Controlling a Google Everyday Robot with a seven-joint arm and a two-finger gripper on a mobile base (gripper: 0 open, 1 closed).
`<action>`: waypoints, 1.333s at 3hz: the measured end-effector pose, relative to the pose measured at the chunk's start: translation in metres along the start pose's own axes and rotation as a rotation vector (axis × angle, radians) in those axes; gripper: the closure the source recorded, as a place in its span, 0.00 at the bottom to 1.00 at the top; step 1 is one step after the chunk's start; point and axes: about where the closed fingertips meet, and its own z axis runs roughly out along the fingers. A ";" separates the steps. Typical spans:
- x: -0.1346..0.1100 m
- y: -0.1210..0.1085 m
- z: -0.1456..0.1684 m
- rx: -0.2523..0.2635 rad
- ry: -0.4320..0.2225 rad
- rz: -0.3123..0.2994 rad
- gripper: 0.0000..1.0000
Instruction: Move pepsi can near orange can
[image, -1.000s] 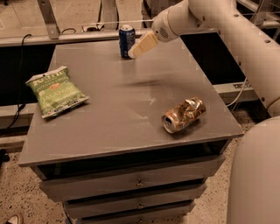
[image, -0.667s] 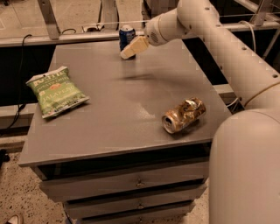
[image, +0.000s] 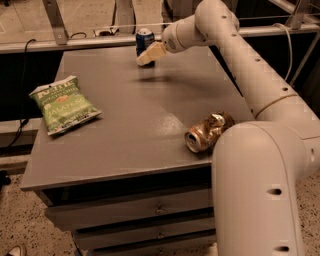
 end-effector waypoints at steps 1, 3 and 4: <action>-0.003 -0.012 0.012 0.009 -0.012 0.021 0.18; -0.022 0.000 0.019 -0.074 -0.040 0.075 0.65; -0.034 0.002 -0.022 -0.101 -0.053 0.058 0.96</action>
Offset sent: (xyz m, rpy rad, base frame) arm 0.0494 0.0133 0.0199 0.0887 0.0800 0.0148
